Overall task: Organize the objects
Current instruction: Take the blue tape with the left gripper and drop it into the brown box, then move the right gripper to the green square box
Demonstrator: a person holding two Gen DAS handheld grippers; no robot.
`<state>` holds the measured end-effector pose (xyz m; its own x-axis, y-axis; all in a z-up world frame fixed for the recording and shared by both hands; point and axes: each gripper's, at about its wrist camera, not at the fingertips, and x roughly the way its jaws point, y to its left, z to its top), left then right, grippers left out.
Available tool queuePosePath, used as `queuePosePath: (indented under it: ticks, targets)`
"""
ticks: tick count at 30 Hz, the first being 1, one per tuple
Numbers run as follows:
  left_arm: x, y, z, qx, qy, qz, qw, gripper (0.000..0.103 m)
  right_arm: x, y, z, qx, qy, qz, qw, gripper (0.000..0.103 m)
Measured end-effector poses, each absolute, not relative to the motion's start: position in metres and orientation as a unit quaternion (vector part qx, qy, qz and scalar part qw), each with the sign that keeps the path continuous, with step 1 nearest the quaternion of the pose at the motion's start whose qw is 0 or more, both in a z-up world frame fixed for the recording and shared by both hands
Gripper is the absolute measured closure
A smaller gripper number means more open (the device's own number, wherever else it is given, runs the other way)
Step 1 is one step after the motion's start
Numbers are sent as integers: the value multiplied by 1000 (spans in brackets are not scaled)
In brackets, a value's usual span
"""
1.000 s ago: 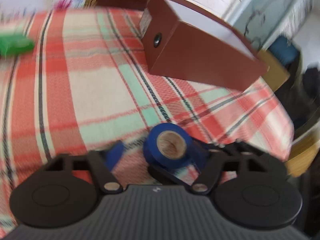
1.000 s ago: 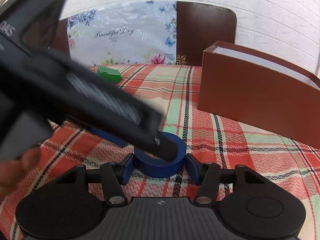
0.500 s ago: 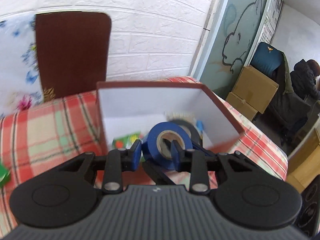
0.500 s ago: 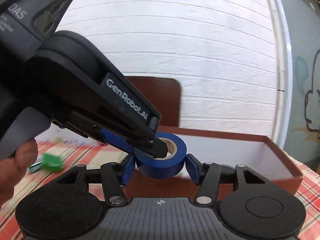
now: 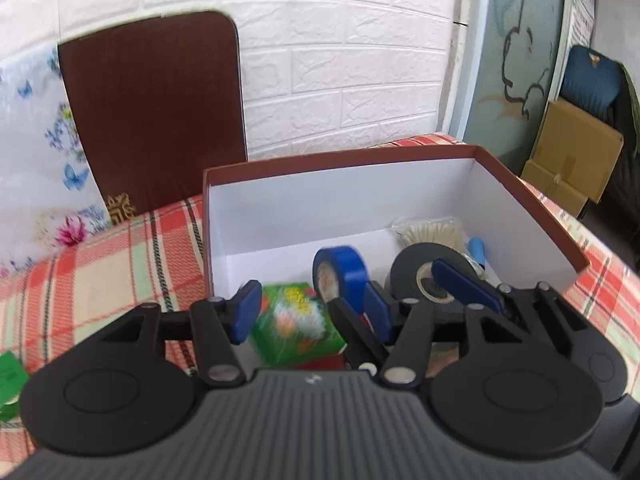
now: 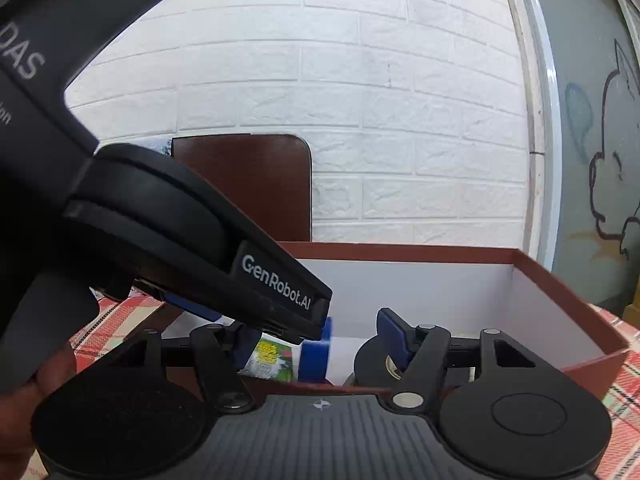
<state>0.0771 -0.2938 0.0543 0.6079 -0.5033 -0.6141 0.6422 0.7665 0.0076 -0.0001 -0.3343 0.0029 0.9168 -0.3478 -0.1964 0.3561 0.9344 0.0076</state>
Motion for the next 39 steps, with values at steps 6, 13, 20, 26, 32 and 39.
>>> queuePosePath:
  ticks: [6,13,20,26,32,39]
  targets:
    - [59,-286,58,122,306,-311,891,39,-27,-316,10,26,98,-183,978,42]
    - [31,-264,62,129,296,-303,897,34,-70,-287,17,45,97,-183,977,41]
    - [23,-226,50,123,311,-263,905,34,-91,-248,8,59,140,-156,976,41]
    - [27,-185,39,116,323,-225,912,34,-83,-215,-13,72,192,-115,972,39]
    - [33,-138,29,104,317,-180,925,30,-73,-182,-27,58,240,-69,967,38]
    - [54,-84,1,104,323,-117,933,30,-42,-171,-50,24,281,-54,958,38]
